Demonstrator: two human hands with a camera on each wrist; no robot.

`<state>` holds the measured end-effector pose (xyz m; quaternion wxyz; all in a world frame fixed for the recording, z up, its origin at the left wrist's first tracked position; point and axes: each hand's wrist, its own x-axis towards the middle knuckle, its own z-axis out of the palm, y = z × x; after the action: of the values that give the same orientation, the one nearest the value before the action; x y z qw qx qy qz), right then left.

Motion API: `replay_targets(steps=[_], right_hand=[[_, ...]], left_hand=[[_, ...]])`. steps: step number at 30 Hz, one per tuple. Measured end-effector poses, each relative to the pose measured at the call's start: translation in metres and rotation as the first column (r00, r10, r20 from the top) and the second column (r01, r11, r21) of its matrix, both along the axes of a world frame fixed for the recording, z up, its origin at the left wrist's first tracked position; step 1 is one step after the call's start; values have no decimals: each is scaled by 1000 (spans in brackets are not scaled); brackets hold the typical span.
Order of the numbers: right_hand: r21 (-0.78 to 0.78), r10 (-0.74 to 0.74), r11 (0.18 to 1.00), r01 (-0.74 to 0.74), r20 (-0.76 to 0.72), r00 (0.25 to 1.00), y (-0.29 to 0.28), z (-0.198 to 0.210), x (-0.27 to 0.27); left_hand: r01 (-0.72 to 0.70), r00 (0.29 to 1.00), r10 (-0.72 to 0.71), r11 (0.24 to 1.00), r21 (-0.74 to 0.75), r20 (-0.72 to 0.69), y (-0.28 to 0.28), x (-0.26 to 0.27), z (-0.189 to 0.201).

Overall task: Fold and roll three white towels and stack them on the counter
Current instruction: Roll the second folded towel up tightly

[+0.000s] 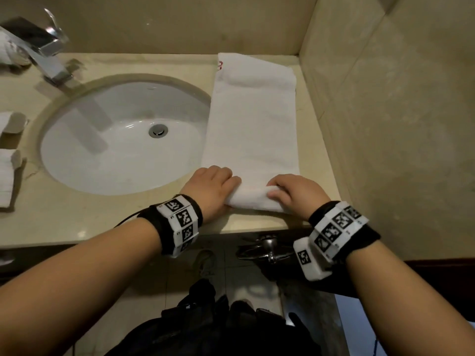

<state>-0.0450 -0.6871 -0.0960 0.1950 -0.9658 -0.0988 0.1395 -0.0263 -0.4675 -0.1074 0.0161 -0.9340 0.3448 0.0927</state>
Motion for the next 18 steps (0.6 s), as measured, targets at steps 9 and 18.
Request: replay_targets(steps=[9, 18], right_hand=[[-206, 189, 966, -156, 150, 971, -7, -1, -24], [-149, 40, 987, -59, -129, 991, 3, 1, 2]], left_hand=[[-123, 907, 86, 990, -64, -413, -8, 16, 15], [43, 996, -34, 994, 103, -85, -1, 3, 4]])
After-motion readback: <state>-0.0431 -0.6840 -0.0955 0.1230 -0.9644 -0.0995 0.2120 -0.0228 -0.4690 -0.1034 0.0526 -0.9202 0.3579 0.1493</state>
